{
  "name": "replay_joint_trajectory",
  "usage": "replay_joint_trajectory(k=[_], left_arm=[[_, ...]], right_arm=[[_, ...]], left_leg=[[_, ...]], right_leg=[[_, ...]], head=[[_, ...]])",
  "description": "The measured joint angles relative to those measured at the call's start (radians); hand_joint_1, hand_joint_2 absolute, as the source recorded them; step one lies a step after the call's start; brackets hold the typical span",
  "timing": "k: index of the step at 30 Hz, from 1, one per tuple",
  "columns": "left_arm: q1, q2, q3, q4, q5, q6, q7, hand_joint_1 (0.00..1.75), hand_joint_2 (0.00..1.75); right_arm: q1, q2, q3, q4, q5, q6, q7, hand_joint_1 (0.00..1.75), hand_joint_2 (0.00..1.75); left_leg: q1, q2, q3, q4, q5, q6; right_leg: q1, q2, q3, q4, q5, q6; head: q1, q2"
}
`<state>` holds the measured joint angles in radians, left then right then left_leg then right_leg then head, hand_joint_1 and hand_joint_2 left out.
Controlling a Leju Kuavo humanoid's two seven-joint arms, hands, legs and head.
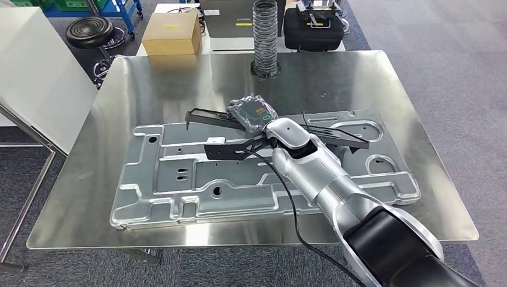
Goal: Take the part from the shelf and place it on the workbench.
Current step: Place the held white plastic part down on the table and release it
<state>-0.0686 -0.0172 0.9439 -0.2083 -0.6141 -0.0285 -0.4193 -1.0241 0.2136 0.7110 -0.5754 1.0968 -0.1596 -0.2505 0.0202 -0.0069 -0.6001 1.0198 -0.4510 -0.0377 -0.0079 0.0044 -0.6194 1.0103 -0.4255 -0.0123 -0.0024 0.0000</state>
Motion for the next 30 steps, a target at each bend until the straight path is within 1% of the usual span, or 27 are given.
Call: replay_joint_trajectory(k=[1,2,3,4,5,6,7,8,9,10,11,13,14,15,16,17,19,20,21,22,23,24,25,26,27,28,30], left_arm=[[0.000,-0.001,0.000,0.000,-0.003,-0.002,-0.006,0.00,1.75],[0.000,-0.001,-0.001,0.000,-0.005,-0.004,-0.010,0.00,1.75],[-0.001,-0.002,-0.001,0.000,-0.006,-0.007,-0.014,0.00,1.75],[0.000,-0.002,-0.001,0.000,-0.007,-0.010,-0.016,0.00,1.75],[0.001,-0.002,-0.001,0.000,-0.009,-0.012,-0.019,0.00,1.75],[0.002,-0.003,-0.001,0.000,-0.011,-0.014,-0.022,0.00,1.75],[0.003,-0.003,-0.002,0.000,-0.012,-0.015,-0.024,0.00,1.75],[0.003,-0.004,-0.002,0.000,-0.013,-0.016,-0.028,0.00,1.75],[0.002,-0.004,-0.003,0.000,-0.013,-0.016,-0.031,0.00,1.75],[0.000,-0.004,-0.003,0.000,-0.013,-0.016,-0.034,0.00,1.75],[-0.002,-0.005,-0.003,0.000,-0.013,-0.016,-0.037,0.00,1.75],[-0.004,-0.007,-0.004,0.000,-0.013,-0.016,-0.042,0.00,1.75],[-0.003,-0.010,-0.004,0.000,-0.013,-0.016,-0.044,0.00,1.75],[-0.003,-0.012,-0.004,0.000,-0.014,-0.016,-0.045,0.00,1.75],[-0.004,-0.014,-0.004,0.000,-0.014,-0.016,-0.046,0.00,1.75],[-0.006,-0.016,-0.005,0.000,-0.015,-0.016,-0.047,0.00,1.75],[-0.008,-0.017,-0.005,0.000,-0.019,-0.016,-0.048,0.00,1.75],[-0.008,-0.018,-0.005,0.000,-0.021,-0.016,-0.048,0.00,1.75],[-0.008,-0.019,-0.006,0.000,-0.023,-0.016,-0.048,0.00,1.75],[-0.008,-0.020,-0.006,0.000,-0.023,-0.016,-0.048,0.00,1.31],[-0.009,-0.021,-0.006,0.000,-0.023,-0.016,-0.049,0.00,0.87],[-0.010,-0.023,-0.007,0.000,-0.023,-0.017,-0.050,0.00,0.44],[-0.011,-0.025,-0.007,0.000,-0.023,-0.018,-0.051,0.00,0.00],[-0.011,-0.027,-0.007,0.000,-0.023,-0.019,-0.053,0.00,0.00],[-0.012,-0.029,-0.007,0.000,-0.023,-0.022,-0.055,0.00,0.00],[-0.012,-0.029,-0.007,0.000,-0.023,-0.025,-0.057,0.00,0.00],[-0.012,-0.030,-0.007,0.000,-0.020,-0.031,-0.063,0.00,0.00]], right_arm=[[0.000,0.007,0.004,0.005,-0.004,0.001,-0.003,1.75,1.75],[0.001,0.013,0.008,0.010,-0.008,0.003,-0.006,1.75,1.75],[0.004,0.020,0.013,0.017,-0.012,0.007,-0.010,1.75,1.75],[0.007,0.025,0.018,0.024,-0.016,0.011,-0.014,1.75,1.75],[0.013,0.030,0.023,0.032,-0.020,0.016,-0.018,1.31,1.31],[0.018,0.034,0.028,0.038,-0.026,0.022,-0.023,0.87,0.87],[0.022,0.039,0.031,0.044,-0.033,0.029,-0.028,0.44,0.44],[0.026,0.046,0.034,0.047,-0.041,0.038,-0.035,0.00,0.00],[0.030,0.055,0.035,0.051,-0.049,0.048,-0.042,0.00,0.00],[0.034,0.066,0.037,0.054,-0.055,0.059,-0.050,0.00,0.00],[0.039,0.077,0.040,0.057,-0.059,0.069,-0.056,0.00,0.00],[0.050,0.096,0.050,0.062,-0.066,0.087,-0.061,0.00,0.00],[0.055,0.105,0.056,0.063,-0.072,0.095,-0.062,0.00,0.00],[0.058,0.111,0.063,0.063,-0.081,0.103,-0.062,0.00,0.00],[0.060,0.117,0.070,0.063,-0.090,0.109,-0.063,0.00,0.00],[0.061,0.122,0.077,0.062,-0.100,0.116,-0.063,0.00,0.00],[0.069,0.126,0.091,0.062,-0.122,0.127,-0.063,0.00,0.00],[0.074,0.126,0.098,0.062,-0.134,0.132,-0.063,0.00,0.00],[0.080,0.127,0.103,0.062,-0.147,0.136,-0.064,0.00,0.00],[0.083,0.128,0.108,0.061,-0.159,0.138,-0.065,0.00,0.00],[0.084,0.129,0.111,0.061,-0.172,0.140,-0.068,0.00,0.00],[0.084,0.130,0.112,0.060,-0.189,0.142,-0.073,0.00,0.00],[0.083,0.131,0.112,0.057,-0.214,0.146,-0.080,0.00,0.00],[0.082,0.132,0.110,0.052,-0.242,0.152,-0.088,0.00,0.00],[0.082,0.132,0.107,0.048,-0.278,0.156,-0.094,0.00,0.00],[0.083,0.132,0.100,0.041,-0.322,0.157,-0.099,0.00,0.00],[0.085,0.128,0.069,0.017,-0.427,0.141,-0.101,0.00,0.00]], left_leg=[[0.001,0.000,-0.009,0.024,-0.017,-0.003],[0.002,0.001,-0.032,0.075,-0.045,-0.006],[0.002,0.001,-0.063,0.141,-0.075,-0.008],[0.002,0.001,-0.094,0.204,-0.097,-0.010],[0.002,0.001,-0.119,0.251,-0.109,-0.011],[0.002,0.001,-0.126,0.257,-0.099,-0.012],[0.002,0.001,-0.113,0.224,-0.071,-0.011],[0.002,0.001,-0.085,0.162,-0.034,-0.010],[0.001,0.001,-0.053,0.095,-0.007,-0.007],[-0.001,0.001,-0.027,0.042,0.011,-0.002],[-0.003,0.001,-0.012,0.012,0.016,0.003],[-0.006,-0.001,-0.008,0.000,0.014,0.015],[-0.004,0.000,-0.007,-0.002,0.015,0.021],[-0.002,0.000,-0.006,-0.005,0.017,0.027],[0.000,0.001,-0.004,-0.008,0.019,0.032],[0.001,0.002,-0.003,-0.010,0.020,0.036],[0.000,0.002,-0.003,-0.010,0.020,0.041],[0.000,0.002,-0.003,-0.009,0.020,0.041],[0.000,0.001,-0.003,-0.008,0.019,0.042],[-0.001,0.001,-0.003,-0.006,0.018,0.042],[-0.001,0.000,-0.002,-0.005,0.017,0.041],[-0.002,0.000,-0.001,-0.004,0.016,0.040],[-0.004,0.000,-0.001,-0.003,0.015,0.038],[-0.006,0.000,-0.001,-0.003,0.015,0.034],[-0.007,0.000,-0.002,-0.003,0.015,0.031],[-0.008,0.000,-0.002,-0.005,0.015,0.025],[-0.007,0.000,-0.002,-0.006,0.013,0.015]], right_leg=[[-0.002,0.000,0.004,-0.004,0.001,-0.005],[-0.002,0.000,0.007,-0.006,0.001,-0.010],[0.000,0.000,0.008,-0.007,0.000,-0.013],[0.002,0.000,0.009,-0.006,-0.001,-0.015],[0.004,0.001,0.011,-0.006,-0.002,-0.016],[0.005,0.001,0.011,-0.005,-0.003,-0.017],[0.006,0.002,0.012,-0.003,-0.005,-0.016],[0.005,0.004,0.013,0.000,-0.008,-0.014],[0.007,0.006,0.013,0.004,-0.011,-0.011],[0.008,0.008,0.012,0.007,-0.013,-0.007],[0.009,0.010,0.011,0.009,-0.015,-0.003],[0.010,0.012,0.009,0.009,-0.015,0.007],[0.010,0.011,0.010,0.010,-0.017,0.012],[0.009,0.010,0.007,0.018,-0.025,0.017],[0.009,0.009,-0.003,0.043,-0.043,0.022],[0.008,0.008,-0.023,0.089,-0.070,0.025],[0.006,0.007,-0.085,0.226,-0.134,0.031],[0.004,0.007,-0.111,0.281,-0.151,0.032],[0.004,0.006,-0.124,0.305,-0.151,0.032],[0.004,0.006,-0.116,0.285,-0.130,0.030],[0.004,0.006,-0.092,0.233,-0.098,0.026],[0.006,0.006,-0.057,0.157,-0.062,0.020],[0.009,0.005,-0.025,0.088,-0.035,0.013],[0.012,0.005,-0.003,0.040,-0.020,0.009],[0.015,0.005,0.008,0.013,-0.014,0.005],[0.016,0.005,0.009,0.009,-0.014,0.003],[0.012,0.005,0.012,-0.001,-0.009,-0.003]], head=[[-0.001,0.000],[-0.002,0.000],[-0.003,0.000],[-0.003,0.000],[-0.003,0.000],[-0.003,0.000],[-0.003,0.000],[-0.003,0.000],[-0.003,0.000],[-0.004,0.000],[-0.005,0.000],[-0.005,0.000],[-0.005,0.000],[-0.004,0.000],[-0.004,0.000],[-0.004,0.000],[-0.003,0.000],[-0.003,0.000],[-0.003,0.000],[-0.003,0.000],[-0.003,0.000],[-0.002,0.000],[-0.003,0.000],[-0.003,0.000],[-0.004,0.000],[-0.004,0.000],[-0.004,0.000]])
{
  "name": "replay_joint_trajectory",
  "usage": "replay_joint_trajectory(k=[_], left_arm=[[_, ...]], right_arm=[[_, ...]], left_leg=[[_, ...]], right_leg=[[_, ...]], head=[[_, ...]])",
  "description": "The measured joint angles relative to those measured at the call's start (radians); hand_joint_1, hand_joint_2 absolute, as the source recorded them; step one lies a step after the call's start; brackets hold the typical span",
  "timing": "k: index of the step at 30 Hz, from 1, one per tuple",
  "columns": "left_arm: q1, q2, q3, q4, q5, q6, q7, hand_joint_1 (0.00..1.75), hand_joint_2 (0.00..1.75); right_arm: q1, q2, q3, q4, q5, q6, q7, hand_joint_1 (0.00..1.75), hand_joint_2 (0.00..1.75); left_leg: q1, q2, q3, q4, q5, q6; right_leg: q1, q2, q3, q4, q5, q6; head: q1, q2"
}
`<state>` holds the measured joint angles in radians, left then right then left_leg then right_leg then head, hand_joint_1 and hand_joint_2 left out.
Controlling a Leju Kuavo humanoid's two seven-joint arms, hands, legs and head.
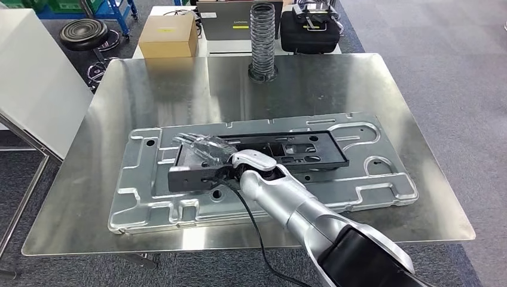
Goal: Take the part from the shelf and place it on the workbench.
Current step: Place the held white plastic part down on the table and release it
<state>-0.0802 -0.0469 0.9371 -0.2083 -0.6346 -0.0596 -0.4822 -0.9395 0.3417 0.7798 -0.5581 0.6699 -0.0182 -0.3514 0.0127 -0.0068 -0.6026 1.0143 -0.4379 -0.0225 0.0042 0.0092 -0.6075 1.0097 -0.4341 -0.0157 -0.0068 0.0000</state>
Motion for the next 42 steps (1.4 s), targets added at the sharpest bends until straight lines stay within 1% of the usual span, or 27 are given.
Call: replay_joint_trajectory(k=[2,4,5,6,7,8,9,11,12,15,17,20,21,22,23,25,27,29,31,32,33,35,36,37,38,41,42], left_arm=[[0.001,-0.001,0.001,0.000,0.007,-0.007,-0.010,0.00,0.00],[0.005,-0.002,0.006,0.000,0.022,-0.012,-0.025,0.00,0.00],[0.008,-0.002,0.011,0.000,0.030,-0.014,-0.033,0.00,0.00],[0.012,-0.002,0.016,0.000,0.037,-0.014,-0.040,0.00,0.00],[0.017,-0.002,0.022,0.000,0.043,-0.013,-0.046,0.00,0.00],[0.021,-0.002,0.028,0.000,0.047,-0.009,-0.049,0.00,0.00],[0.024,-0.002,0.034,0.000,0.050,-0.005,-0.051,0.00,0.00],[0.027,-0.002,0.049,0.000,0.054,0.006,-0.052,0.00,0.00],[0.028,-0.003,0.055,0.000,0.054,0.011,-0.052,0.00,0.00],[0.036,-0.003,0.073,0.000,0.058,0.020,-0.052,0.00,0.00],[0.038,-0.002,0.085,0.000,0.061,0.021,-0.052,0.00,0.00],[0.039,0.002,0.102,0.000,0.061,0.021,-0.050,0.00,0.00],[0.040,0.003,0.107,0.000,0.060,0.021,-0.050,0.00,0.00],[0.040,0.004,0.111,0.000,0.057,0.021,-0.050,0.00,0.00],[0.039,0.005,0.115,0.000,0.054,0.021,-0.051,0.00,0.00],[0.039,0.006,0.118,-0.002,0.051,0.018,-0.056,0.00,0.00],[0.038,0.006,0.119,-0.006,0.051,0.016,-0.065,0.00,0.00],[0.037,0.008,0.120,-0.008,0.051,0.015,-0.071,0.00,0.00],[0.038,0.011,0.122,-0.009,0.049,0.017,-0.073,0.00,0.00],[0.039,0.012,0.124,-0.009,0.048,0.018,-0.074,0.00,0.00],[0.039,0.013,0.126,-0.009,0.045,0.019,-0.074,0.00,0.00],[0.039,0.015,0.128,-0.009,0.041,0.019,-0.076,0.00,0.00],[0.038,0.016,0.130,-0.009,0.039,0.019,-0.077,0.00,0.00],[0.038,0.016,0.131,-0.009,0.037,0.019,-0.077,0.00,0.00],[0.039,0.016,0.132,-0.009,0.035,0.018,-0.077,0.00,0.00],[0.034,0.018,0.133,-0.009,0.030,0.018,-0.078,0.00,0.00],[0.033,0.018,0.133,-0.009,0.029,0.018,-0.078,0.00,0.00]], right_arm=[[0.000,-0.009,-0.053,-0.038,-0.103,-0.048,-0.002,0.00,0.00],[0.010,-0.031,-0.117,-0.091,-0.199,-0.153,-0.022,0.00,0.00],[0.023,-0.048,-0.154,-0.128,-0.246,-0.219,-0.040,0.00,0.00],[0.040,-0.070,-0.195,-0.174,-0.292,-0.292,-0.063,0.00,0.00],[0.060,-0.093,-0.236,-0.225,-0.327,-0.361,-0.087,0.00,0.00],[0.081,-0.117,-0.275,-0.284,-0.348,-0.421,-0.109,0.00,0.00],[0.106,-0.143,-0.312,-0.351,-0.357,-0.481,-0.132,0.00,0.00],[0.174,-0.199,-0.385,-0.510,-0.349,-0.581,-0.166,0.00,0.00],[0.214,-0.225,-0.420,-0.592,-0.337,-0.617,-0.179,0.00,0.00],[0.361,-0.290,-0.542,-0.841,-0.304,-0.670,-0.243,0.00,0.00],[0.483,-0.316,-0.639,-1.004,-0.306,-0.680,-0.303,0.00,0.00],[0.660,-0.341,-0.770,-1.200,-0.324,-0.683,-0.340,0.00,0.00],[0.710,-0.344,-0.803,-1.248,-0.324,-0.683,-0.341,0.00,0.00],[0.757,-0.345,-0.830,-1.289,-0.324,-0.683,-0.343,0.00,0.00],[0.801,-0.345,-0.850,-1.326,-0.322,-0.682,-0.344,0.00,0.00],[0.875,-0.342,-0.871,-1.384,-0.307,-0.681,-0.338,0.00,0.00],[0.925,-0.335,-0.881,-1.426,-0.288,-0.681,-0.333,0.00,0.00],[0.959,-0.325,-0.890,-1.445,-0.284,-0.681,-0.339,0.00,0.00],[0.993,-0.316,-0.899,-1.449,-0.286,-0.681,-0.343,0.00,0.00],[1.007,-0.311,-0.903,-1.449,-0.287,-0.681,-0.344,0.00,0.00],[1.019,-0.306,-0.906,-1.449,-0.289,-0.680,-0.344,0.00,0.00],[1.044,-0.298,-0.912,-1.447,-0.299,-0.680,-0.345,0.00,0.00],[1.058,-0.295,-0.915,-1.445,-0.305,-0.680,-0.345,0.00,0.00],[1.070,-0.292,-0.919,-1.442,-0.310,-0.680,-0.346,0.00,0.00],[1.081,-0.289,-0.923,-1.439,-0.314,-0.680,-0.346,0.00,0.00],[1.111,-0.278,-0.938,-1.430,-0.321,-0.680,-0.346,0.00,0.00],[1.120,-0.276,-0.942,-1.427,-0.324,-0.680,-0.346,0.00,0.00]], left_leg=[[0.000,0.000,-0.021,0.050,-0.035,-0.007],[0.003,0.001,-0.075,0.175,-0.099,-0.013],[0.004,0.001,-0.103,0.237,-0.122,-0.015],[0.005,0.001,-0.120,0.272,-0.129,-0.018],[0.007,0.001,-0.119,0.272,-0.117,-0.019],[0.009,0.002,-0.097,0.228,-0.087,-0.020],[0.013,0.002,-0.063,0.158,-0.051,-0.021],[0.013,-0.001,-0.003,0.043,-0.014,-0.017],[0.011,-0.002,0.009,0.019,-0.012,-0.011],[0.008,-0.003,0.013,0.013,-0.015,0.012],[0.010,-0.003,0.016,0.005,-0.008,0.027],[0.007,-0.004,0.010,0.002,-0.003,0.038],[0.005,-0.004,0.007,0.003,-0.002,0.039],[0.003,-0.002,0.004,0.004,-0.001,0.039],[0.001,-0.001,0.002,0.005,0.001,0.040],[-0.001,0.001,-0.001,0.006,0.005,0.037],[-0.005,0.002,-0.001,0.006,0.010,0.030],[-0.005,0.003,0.000,0.003,0.019,0.019],[-0.005,0.002,-0.006,0.006,0.015,0.007],[-0.005,0.002,-0.015,0.026,-0.007,0.003],[-0.004,0.002,-0.030,0.067,-0.046,-0.001],[-0.001,0.002,-0.066,0.193,-0.143,-0.007],[-0.001,0.002,-0.074,0.247,-0.175,-0.010],[-0.001,0.002,-0.066,0.270,-0.189,-0.011],[-0.001,0.002,-0.037,0.252,-0.185,-0.011],[-0.003,0.002,0.122,0.036,-0.132,-0.002],[-0.005,0.001,0.153,-0.013,-0.122,0.004]], right_leg=[[-0.007,-0.002,0.006,-0.012,0.007,-0.008],[-0.008,-0.006,0.008,-0.015,0.008,-0.011],[-0.007,-0.008,0.008,-0.014,0.008,-0.011],[-0.007,-0.010,0.009,-0.014,0.007,-0.011],[-0.008,-0.011,0.010,-0.012,0.006,-0.009],[-0.009,-0.010,0.011,-0.010,0.003,-0.006],[-0.011,-0.010,0.012,-0.006,0.000,-0.001],[-0.009,-0.010,0.011,0.003,-0.008,0.012],[-0.008,-0.010,0.010,0.006,-0.010,0.018],[-0.008,-0.011,0.010,0.010,-0.013,0.032],[-0.011,-0.010,-0.002,0.051,-0.050,0.043],[-0.014,-0.009,-0.075,0.231,-0.154,0.053],[-0.014,-0.009,-0.091,0.273,-0.169,0.053],[-0.014,-0.009,-0.091,0.282,-0.167,0.052],[-0.014,-0.009,-0.068,0.248,-0.148,0.049],[-0.013,-0.009,0.019,0.104,-0.097,0.040],[-0.008,-0.008,0.076,0.006,-0.067,0.031],[-0.002,-0.007,0.079,-0.006,-0.056,0.024],[-0.006,-0.010,0.071,-0.014,-0.039,0.013],[-0.009,-0.012,0.063,-0.018,-0.028,0.006],[-0.012,-0.013,0.053,-0.021,-0.017,0.001],[-0.011,-0.015,0.027,-0.020,0.002,-0.004],[-0.010,-0.016,0.014,-0.018,0.011,-0.004],[-0.010,-0.016,0.002,-0.016,0.019,-0.004],[-0.010,-0.016,-0.011,-0.013,0.027,-0.002],[-0.008,-0.016,-0.038,-0.004,0.050,0.008],[-0.008,-0.016,-0.043,-0.002,0.057,0.014]], head=[[-0.002,0.000],[-0.004,0.000],[-0.004,0.000],[-0.004,0.000],[-0.004,0.000],[-0.004,0.000],[-0.004,0.000],[-0.005,0.000],[-0.005,0.000],[-0.001,0.000],[0.001,0.000],[0.005,0.000],[0.006,0.000],[0.006,0.000],[0.006,0.000],[0.007,0.000],[0.006,0.000],[0.005,0.000],[0.006,0.000],[0.004,0.000],[0.002,0.000],[-0.003,0.000],[-0.003,0.000],[-0.003,0.000],[-0.003,0.000],[-0.003,0.000],[-0.002,0.000]])
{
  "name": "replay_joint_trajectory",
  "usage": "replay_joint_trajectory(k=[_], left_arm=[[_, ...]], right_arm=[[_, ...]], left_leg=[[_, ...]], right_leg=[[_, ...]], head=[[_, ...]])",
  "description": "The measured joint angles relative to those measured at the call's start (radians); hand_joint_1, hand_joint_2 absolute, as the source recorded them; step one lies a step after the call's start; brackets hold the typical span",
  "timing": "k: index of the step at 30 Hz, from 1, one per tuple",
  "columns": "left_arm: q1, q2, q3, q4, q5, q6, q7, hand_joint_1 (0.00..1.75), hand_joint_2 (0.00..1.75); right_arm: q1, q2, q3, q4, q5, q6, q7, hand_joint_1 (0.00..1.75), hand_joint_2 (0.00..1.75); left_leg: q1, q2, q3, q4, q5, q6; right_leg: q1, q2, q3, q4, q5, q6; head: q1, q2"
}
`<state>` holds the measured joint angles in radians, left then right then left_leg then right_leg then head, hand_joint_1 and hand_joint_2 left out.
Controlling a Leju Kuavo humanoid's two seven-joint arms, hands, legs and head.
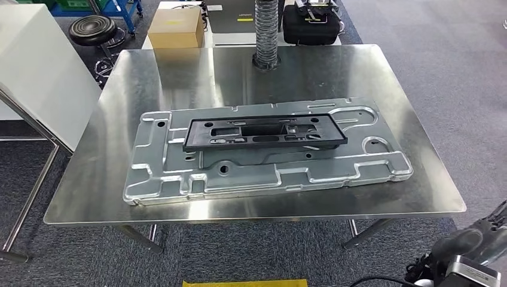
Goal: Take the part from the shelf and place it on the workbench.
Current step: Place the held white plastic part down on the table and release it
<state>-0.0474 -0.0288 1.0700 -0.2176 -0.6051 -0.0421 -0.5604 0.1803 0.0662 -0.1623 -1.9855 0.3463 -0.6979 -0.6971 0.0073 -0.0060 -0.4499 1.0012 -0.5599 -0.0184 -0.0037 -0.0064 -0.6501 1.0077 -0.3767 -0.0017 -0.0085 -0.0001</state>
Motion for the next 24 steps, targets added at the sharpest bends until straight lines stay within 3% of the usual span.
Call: replay_joint_trajectory(k=[1,4,5,6,8,9,10,11,13,15,16,17,19,20,21,23,24], left_arm=[[-0.001,0.000,0.000,0.000,-0.001,0.000,-0.001,0.00,0.00],[0.003,-0.001,0.000,-0.001,-0.009,-0.001,-0.001,0.00,0.00],[0.003,-0.001,0.000,-0.001,-0.012,-0.002,-0.001,0.00,0.00],[0.002,-0.002,0.000,-0.001,-0.014,-0.002,-0.001,0.00,0.00],[0.002,-0.002,0.000,-0.002,-0.019,-0.002,0.000,0.00,0.00],[0.002,-0.002,0.000,-0.002,-0.023,-0.002,0.000,0.00,0.00],[0.002,-0.002,0.000,-0.002,-0.027,-0.003,0.002,0.00,0.00],[0.002,-0.002,0.000,-0.002,-0.030,-0.003,0.004,0.00,0.00],[0.001,-0.003,0.000,-0.002,-0.037,-0.004,0.008,0.00,0.00],[0.000,-0.006,0.000,-0.002,-0.044,-0.005,0.011,0.00,0.00],[-0.001,-0.008,0.000,-0.002,-0.047,-0.006,0.012,0.00,0.00],[-0.001,-0.009,0.001,-0.002,-0.050,-0.007,0.013,0.00,0.00],[0.000,-0.010,0.001,-0.002,-0.054,-0.009,0.013,0.00,0.00],[0.001,-0.010,0.001,-0.002,-0.058,-0.011,0.013,0.00,0.00],[0.002,-0.011,0.002,-0.002,-0.061,-0.013,0.012,0.00,0.00],[0.002,-0.012,0.002,-0.002,-0.066,-0.017,0.012,0.00,0.00],[0.001,-0.013,0.002,-0.002,-0.066,-0.017,0.012,0.00,0.00]], right_arm=[[0.008,0.002,-0.004,0.002,-0.006,0.002,0.000,0.00,0.00],[0.035,0.008,-0.023,0.012,-0.040,0.021,0.000,0.00,0.00],[0.046,0.010,-0.033,0.016,-0.050,0.029,0.000,0.00,0.00],[0.055,0.012,-0.042,0.021,-0.057,0.039,0.000,0.00,0.00],[0.066,0.017,-0.058,0.031,-0.066,0.061,0.000,0.00,0.00],[0.070,0.022,-0.065,0.037,-0.066,0.073,0.001,0.00,0.00],[0.073,0.027,-0.072,0.046,-0.062,0.087,0.005,0.00,0.00],[0.074,0.033,-0.080,0.056,-0.055,0.102,0.011,0.00,0.00],[0.074,0.046,-0.096,0.083,-0.041,0.140,0.025,0.00,0.00],[0.068,0.059,-0.112,0.117,-0.029,0.182,0.032,0.00,0.00],[0.065,0.067,-0.121,0.138,-0.021,0.201,0.034,0.00,0.00],[0.061,0.075,-0.130,0.161,-0.012,0.217,0.035,0.00,0.00],[0.054,0.092,-0.145,0.214,0.010,0.240,0.040,0.00,0.00],[0.050,0.101,-0.152,0.243,0.026,0.249,0.043,0.00,0.00],[0.045,0.111,-0.158,0.276,0.041,0.254,0.044,0.00,0.00],[0.037,0.126,-0.171,0.341,0.065,0.258,0.040,0.00,0.00],[0.034,0.132,-0.177,0.370,0.072,0.258,0.037,0.00,0.00]], left_leg=[[-0.003,-0.001,0.011,-0.022,0.004,0.006],[-0.006,0.002,-0.006,-0.021,0.030,0.027],[-0.005,0.005,-0.016,-0.023,0.042,0.034],[-0.003,0.008,-0.030,-0.024,0.056,0.040],[-0.004,0.012,-0.061,-0.023,0.080,0.047],[-0.004,0.013,-0.076,-0.021,0.091,0.047],[-0.005,0.014,-0.093,-0.018,0.103,0.046],[-0.005,0.015,-0.110,-0.014,0.113,0.044],[-0.006,0.015,-0.141,-0.005,0.132,0.039],[-0.007,0.015,-0.160,0.001,0.147,0.032],[-0.007,0.015,-0.163,0.001,0.155,0.027],[-0.007,0.014,-0.165,0.000,0.164,0.021],[-0.004,0.013,-0.169,-0.005,0.177,0.008],[-0.003,0.012,-0.176,0.003,0.162,0.003],[-0.002,0.012,-0.187,0.029,0.126,-0.003],[0.000,0.011,-0.216,0.136,0.016,-0.011],[0.001,0.011,-0.228,0.203,-0.024,-0.014]], right_leg=[[0.001,0.000,-0.002,0.001,0.007,0.006],[-0.004,0.002,-0.007,-0.001,0.018,0.025],[-0.006,0.003,-0.015,0.013,-0.007,0.031],[-0.008,0.004,-0.027,0.047,-0.051,0.036],[-0.011,0.004,-0.055,0.166,-0.162,0.046],[-0.011,0.004,-0.064,0.230,-0.196,0.050],[-0.011,0.004,-0.061,0.274,-0.203,0.051],[-0.011,0.004,-0.044,0.286,-0.188,0.051],[-0.010,0.005,0.045,0.203,-0.138,0.044],[-0.006,0.005,0.156,0.051,-0.141,0.032],[-0.003,0.005,0.189,-0.002,-0.152,0.024],[0.001,0.006,0.203,-0.030,-0.160,0.018],[0.003,0.004,0.195,-0.044,-0.143,0.004],[0.001,0.003,0.185,-0.047,-0.130,-0.004],[-0.001,0.001,0.173,-0.051,-0.115,-0.010],[0.000,0.000,0.141,-0.051,-0.090,-0.017],[0.000,-0.001,0.123,-0.048,-0.078,-0.018]], head=[[0.001,0.000],[0.001,0.000],[0.002,0.000],[0.003,0.000],[0.006,0.000],[0.007,0.000],[0.007,0.000],[0.007,0.000],[0.007,0.000],[0.006,0.000],[0.007,0.000],[0.009,0.000],[0.012,0.000],[0.012,0.000],[0.009,0.000],[0.003,0.000],[0.001,0.000]])
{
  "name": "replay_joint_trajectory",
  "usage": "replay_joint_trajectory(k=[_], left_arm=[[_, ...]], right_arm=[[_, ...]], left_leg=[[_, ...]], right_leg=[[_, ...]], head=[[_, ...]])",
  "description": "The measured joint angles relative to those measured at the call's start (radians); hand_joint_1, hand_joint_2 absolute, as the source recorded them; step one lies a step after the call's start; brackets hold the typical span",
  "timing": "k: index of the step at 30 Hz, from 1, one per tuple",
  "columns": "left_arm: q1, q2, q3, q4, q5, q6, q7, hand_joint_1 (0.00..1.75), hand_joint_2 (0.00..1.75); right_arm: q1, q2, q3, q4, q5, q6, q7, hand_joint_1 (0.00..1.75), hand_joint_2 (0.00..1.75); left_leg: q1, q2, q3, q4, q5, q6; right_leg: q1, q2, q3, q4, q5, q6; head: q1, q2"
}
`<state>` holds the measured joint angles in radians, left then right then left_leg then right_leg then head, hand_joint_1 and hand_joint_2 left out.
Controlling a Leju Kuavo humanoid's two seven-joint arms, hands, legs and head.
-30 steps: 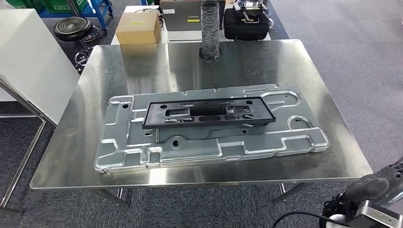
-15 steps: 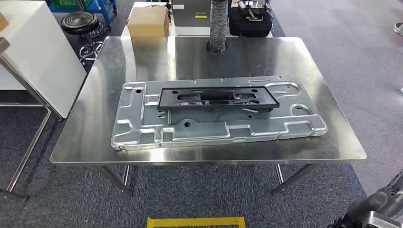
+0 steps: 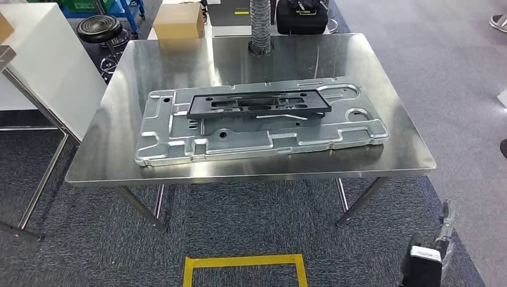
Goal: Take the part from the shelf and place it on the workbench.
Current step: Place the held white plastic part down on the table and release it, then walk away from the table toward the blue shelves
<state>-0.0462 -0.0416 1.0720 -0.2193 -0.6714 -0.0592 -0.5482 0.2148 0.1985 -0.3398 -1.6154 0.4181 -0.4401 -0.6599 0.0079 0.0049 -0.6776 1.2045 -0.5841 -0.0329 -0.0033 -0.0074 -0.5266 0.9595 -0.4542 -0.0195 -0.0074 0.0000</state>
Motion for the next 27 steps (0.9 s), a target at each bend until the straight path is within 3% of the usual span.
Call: replay_joint_trajectory(k=[1,2,3,5,7,8,9,10,11,12,13,15,16,17,18,20,22,23,25,26,27], left_arm=[[0.000,0.000,0.000,0.000,-0.001,0.000,0.000,0.00,0.00],[-0.001,0.000,0.000,0.000,-0.002,0.000,0.000,0.00,0.00],[-0.001,0.000,0.000,0.000,-0.002,0.000,-0.001,0.00,0.00],[-0.004,0.000,0.001,0.000,-0.005,-0.001,-0.004,0.00,0.00],[-0.009,-0.001,0.001,0.000,-0.010,-0.003,-0.006,0.00,0.00],[-0.011,-0.002,0.002,0.000,-0.014,-0.004,-0.006,0.00,0.00],[-0.011,-0.003,0.002,0.000,-0.017,-0.004,-0.006,0.00,0.00],[-0.011,-0.007,0.004,0.000,-0.021,-0.003,-0.004,0.00,0.00],[-0.010,-0.010,0.005,0.000,-0.024,-0.003,-0.002,0.00,0.00],[-0.010,-0.012,0.006,0.000,-0.027,-0.002,0.001,0.00,0.00],[-0.010,-0.015,0.008,0.000,-0.030,-0.002,0.003,0.00,0.00],[-0.008,-0.017,0.009,0.000,-0.036,-0.002,0.006,0.00,0.00],[-0.006,-0.019,0.010,0.000,-0.038,-0.002,0.007,0.00,0.00],[-0.005,-0.020,0.011,0.000,-0.039,-0.002,0.008,0.00,0.00],[-0.005,-0.021,0.013,0.000,-0.042,-0.002,0.010,0.00,0.00],[-0.007,-0.024,0.017,0.000,-0.050,-0.003,0.013,0.00,0.00],[-0.010,-0.027,0.018,0.000,-0.062,-0.006,0.016,0.00,0.00],[-0.012,-0.028,0.018,0.000,-0.068,-0.008,0.018,0.00,0.00],[-0.013,-0.029,0.018,0.000,-0.083,-0.017,0.020,0.00,0.00],[-0.013,-0.028,0.018,0.000,-0.091,-0.020,0.021,0.00,0.00],[-0.012,-0.028,0.018,0.000,-0.097,-0.024,0.022,0.00,0.00]], right_arm=[[-0.002,0.005,-0.006,0.024,0.005,0.000,-0.002,0.00,0.00],[-0.004,0.010,-0.011,0.047,0.014,0.001,-0.001,0.00,0.00],[-0.008,0.013,-0.018,0.074,0.029,0.002,0.003,0.00,0.00],[-0.024,0.016,-0.034,0.149,0.069,-0.004,0.007,0.00,0.00],[-0.051,0.016,-0.059,0.265,0.096,-0.019,-0.005,0.00,0.00],[-0.066,0.014,-0.074,0.336,0.103,-0.029,-0.015,0.00,0.00],[-0.083,0.009,-0.089,0.416,0.108,-0.044,-0.023,0.00,0.00],[-0.099,0.002,-0.104,0.502,0.113,-0.065,-0.027,0.00,0.00],[-0.116,-0.009,-0.117,0.596,0.118,-0.093,-0.026,0.00,0.00],[-0.132,-0.023,-0.128,0.693,0.120,-0.121,-0.020,0.00,0.00],[-0.147,-0.040,-0.140,0.792,0.121,-0.143,-0.006,0.00,0.00],[-0.169,-0.072,-0.161,0.966,0.134,-0.167,0.045,0.00,0.00],[-0.176,-0.086,-0.167,1.039,0.147,-0.171,0.083,0.00,0.00],[-0.181,-0.096,-0.169,1.099,0.165,-0.170,0.129,0.00,0.00],[-0.185,-0.104,-0.169,1.152,0.187,-0.163,0.189,0.00,0.00],[-0.194,-0.113,-0.167,1.224,0.228,-0.133,0.322,0.00,0.00],[-0.207,-0.123,-0.161,1.281,0.255,-0.067,0.479,0.00,0.00],[-0.214,-0.128,-0.158,1.309,0.263,-0.020,0.561,0.00,0.00],[-0.221,-0.135,-0.153,1.348,0.272,0.111,0.718,0.00,0.00],[-0.223,-0.136,-0.151,1.360,0.276,0.184,0.783,0.00,0.00],[-0.224,-0.137,-0.148,1.369,0.283,0.254,0.839,0.00,0.00]], left_leg=[[0.000,0.000,-0.003,0.054,-0.014,-0.002],[0.000,0.000,0.006,0.083,-0.004,-0.003],[0.001,0.000,0.032,0.077,0.025,-0.003],[0.001,0.000,0.136,-0.034,0.066,0.002],[-0.003,-0.001,0.238,-0.182,0.046,0.012],[-0.005,-0.001,0.262,-0.223,0.031,0.019],[-0.007,-0.001,0.265,-0.239,0.029,0.026],[-0.006,0.001,0.257,-0.237,0.038,0.034],[-0.004,0.003,0.247,-0.238,0.049,0.043],[-0.003,0.005,0.235,-0.239,0.062,0.052],[-0.002,0.007,0.220,-0.240,0.076,0.059],[-0.005,0.007,0.186,-0.238,0.102,0.065],[-0.006,0.006,0.168,-0.235,0.115,0.065],[-0.007,0.007,0.149,-0.231,0.127,0.063],[-0.008,0.007,0.130,-0.225,0.137,0.061],[-0.008,0.007,0.094,-0.210,0.154,0.056],[-0.010,0.008,0.070,-0.197,0.170,0.048],[-0.011,0.009,0.062,-0.194,0.178,0.044],[-0.011,0.011,0.054,-0.196,0.198,0.032],[-0.009,0.009,0.050,-0.193,0.193,0.026],[-0.007,0.007,0.042,-0.177,0.169,0.021]], right_leg=[[0.001,-0.001,-0.019,0.004,0.012,0.000],[0.001,-0.001,-0.038,0.009,0.023,0.001],[0.000,-0.001,-0.058,0.016,0.033,0.003],[0.001,-0.001,-0.091,0.029,0.052,0.010],[0.004,-0.002,-0.110,0.041,0.069,0.019],[0.006,-0.003,-0.113,0.043,0.077,0.024],[0.006,-0.004,-0.114,0.042,0.088,0.030],[0.005,-0.004,-0.115,0.041,0.094,0.035],[0.003,-0.003,-0.121,0.048,0.082,0.041],[0.000,-0.001,-0.129,0.069,0.050,0.047],[-0.002,0.000,-0.142,0.109,0.001,0.052],[-0.006,0.001,-0.168,0.234,-0.104,0.061],[-0.007,0.002,-0.174,0.292,-0.125,0.064],[-0.007,0.002,-0.169,0.328,-0.120,0.065],[-0.008,0.002,-0.148,0.332,-0.095,0.065],[-0.008,0.002,-0.059,0.240,-0.047,0.058],[-0.003,0.003,0.046,0.090,-0.063,0.047],[0.000,0.003,0.077,0.039,-0.080,0.042],[0.003,0.003,0.083,0.005,-0.085,0.031],[0.002,0.001,0.075,0.003,-0.075,0.025],[0.000,-0.002,0.065,0.001,-0.063,0.018]], head=[[0.000,0.000],[-0.001,0.000],[-0.001,0.000],[-0.002,0.000],[-0.001,0.000],[-0.001,0.000],[-0.001,0.000],[-0.003,0.000],[-0.004,0.000],[-0.003,0.000],[-0.002,0.000],[0.002,0.000],[0.003,0.000],[0.002,0.000],[0.002,0.000],[0.002,0.000],[0.002,0.000],[0.002,0.000],[0.002,0.000],[0.002,0.000],[0.002,0.000]])
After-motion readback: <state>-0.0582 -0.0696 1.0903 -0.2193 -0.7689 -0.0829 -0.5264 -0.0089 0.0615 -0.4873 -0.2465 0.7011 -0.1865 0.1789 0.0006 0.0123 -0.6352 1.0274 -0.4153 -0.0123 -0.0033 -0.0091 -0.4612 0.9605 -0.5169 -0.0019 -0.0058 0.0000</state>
